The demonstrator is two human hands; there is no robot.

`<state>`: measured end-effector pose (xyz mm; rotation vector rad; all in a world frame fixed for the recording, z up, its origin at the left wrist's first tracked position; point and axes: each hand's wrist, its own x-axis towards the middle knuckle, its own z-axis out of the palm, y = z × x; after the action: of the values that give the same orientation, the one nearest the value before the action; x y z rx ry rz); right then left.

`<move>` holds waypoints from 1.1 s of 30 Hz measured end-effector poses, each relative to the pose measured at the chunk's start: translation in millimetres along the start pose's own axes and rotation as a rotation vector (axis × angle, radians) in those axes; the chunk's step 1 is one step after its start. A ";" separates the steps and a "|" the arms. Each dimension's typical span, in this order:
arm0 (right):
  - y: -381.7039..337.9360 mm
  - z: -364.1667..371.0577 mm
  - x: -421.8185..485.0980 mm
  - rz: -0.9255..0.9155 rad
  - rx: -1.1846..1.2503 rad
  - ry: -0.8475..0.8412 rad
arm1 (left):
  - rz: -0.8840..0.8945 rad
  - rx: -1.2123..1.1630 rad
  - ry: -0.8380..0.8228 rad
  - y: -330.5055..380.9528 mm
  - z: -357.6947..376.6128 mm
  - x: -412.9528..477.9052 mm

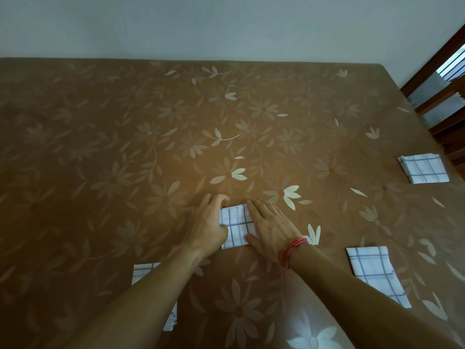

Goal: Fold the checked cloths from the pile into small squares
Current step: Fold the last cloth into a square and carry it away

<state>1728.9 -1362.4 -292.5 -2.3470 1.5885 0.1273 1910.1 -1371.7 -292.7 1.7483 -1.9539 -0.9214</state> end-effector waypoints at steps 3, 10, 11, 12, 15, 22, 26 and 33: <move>-1.1 -5.2 2.7 0.011 -0.016 -0.010 | -0.056 -0.181 0.055 9.0 -0.6 -1.9; -9.5 -35.3 -3.6 0.004 0.024 0.135 | -0.164 -0.529 0.141 35.9 -19.4 -17.4; -9.8 -37.5 -6.9 -0.014 0.025 0.135 | -0.161 -0.554 0.146 39.3 -23.2 -21.1; -4.4 -34.5 -11.0 -0.020 0.010 0.119 | -0.162 -0.577 0.150 42.5 -27.2 -25.2; 23.7 -11.8 -45.8 0.191 0.001 -0.021 | -0.166 -0.610 0.162 52.6 -40.6 -36.6; -43.2 -120.6 -62.0 0.024 0.231 0.230 | -0.095 -0.657 0.200 76.0 -84.8 -70.2; -51.8 -145.2 -96.1 0.111 0.386 0.348 | -0.089 -0.693 0.239 85.6 -113.7 -94.0; -87.8 -191.3 -137.0 0.151 0.761 0.480 | -0.090 -0.815 0.204 110.9 -153.2 -142.8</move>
<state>1738.7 -1267.2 -60.3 -1.7163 1.6100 -0.9054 1952.4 -1265.3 -85.2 1.3662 -1.1229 -1.2720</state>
